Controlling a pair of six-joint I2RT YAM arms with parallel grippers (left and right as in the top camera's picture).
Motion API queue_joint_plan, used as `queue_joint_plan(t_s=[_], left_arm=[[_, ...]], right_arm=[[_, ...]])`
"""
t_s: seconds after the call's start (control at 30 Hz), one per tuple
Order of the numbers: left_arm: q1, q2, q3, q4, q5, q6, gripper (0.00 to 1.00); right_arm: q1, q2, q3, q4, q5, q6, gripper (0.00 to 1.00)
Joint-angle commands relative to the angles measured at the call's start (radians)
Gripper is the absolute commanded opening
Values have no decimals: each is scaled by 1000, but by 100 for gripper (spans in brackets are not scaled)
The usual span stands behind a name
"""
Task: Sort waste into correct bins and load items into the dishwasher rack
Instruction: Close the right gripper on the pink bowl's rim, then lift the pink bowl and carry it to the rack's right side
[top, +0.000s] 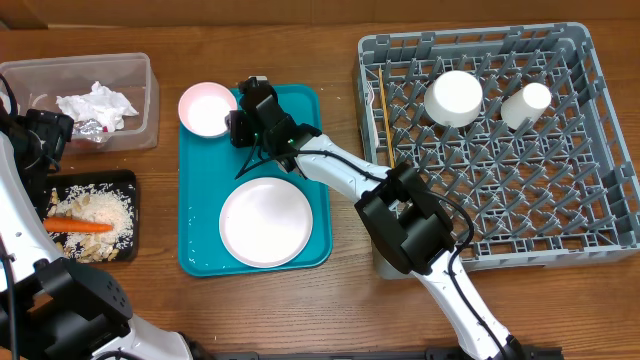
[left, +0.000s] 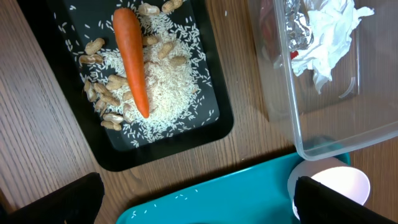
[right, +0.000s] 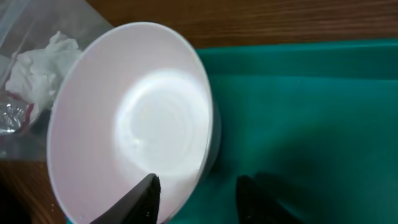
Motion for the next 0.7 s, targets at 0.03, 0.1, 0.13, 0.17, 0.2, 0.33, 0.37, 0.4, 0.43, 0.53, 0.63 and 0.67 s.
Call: queue_joint_plan(t_s=[0.03,0.1,0.13,0.17,0.2,0.33,0.37,0.4,0.43,0.53,0.63,0.67], left_arm=[[-2,-1,0,-2,-14,-14,100],[-2,-1,0,-2,-14,-13,100],[-2,-1,0,-2,-13,-14,100],[-2,-1,0,-2,-14,-14,100],[-2,-1,0,-2,-13,-14,100],[-2,-1,0,-2,-14,-13,100],[-2,-1,0,-2,-14,-14,100],[-2,-1,0,-2,-13,-14,100],[-2,-1,0,-2,-14,-14,100],[-2,-1,0,-2,-14,-14,100],[-2,-1,0,-2,-14,-14,100],[-2,-1,0,-2,-13,-14,100]], right_arm=[[-1,16,3,-9,6,1,39],[-6,16,3,-18,7,0,37],[-11,16,4,-30,7,0,34],[-16,16,5,-40,7,0,32],[-20,16,8,-51,7,0,29],[-45,16,37,-122,6,-4,22],[-47,16,45,-135,6,-5,19],[-50,15,54,-150,6,-8,17],[-52,14,63,-165,6,-11,15],[-61,-4,90,-217,7,-28,7],[-77,-43,116,-285,26,-46,4],[-84,-57,124,-303,25,-51,4]])
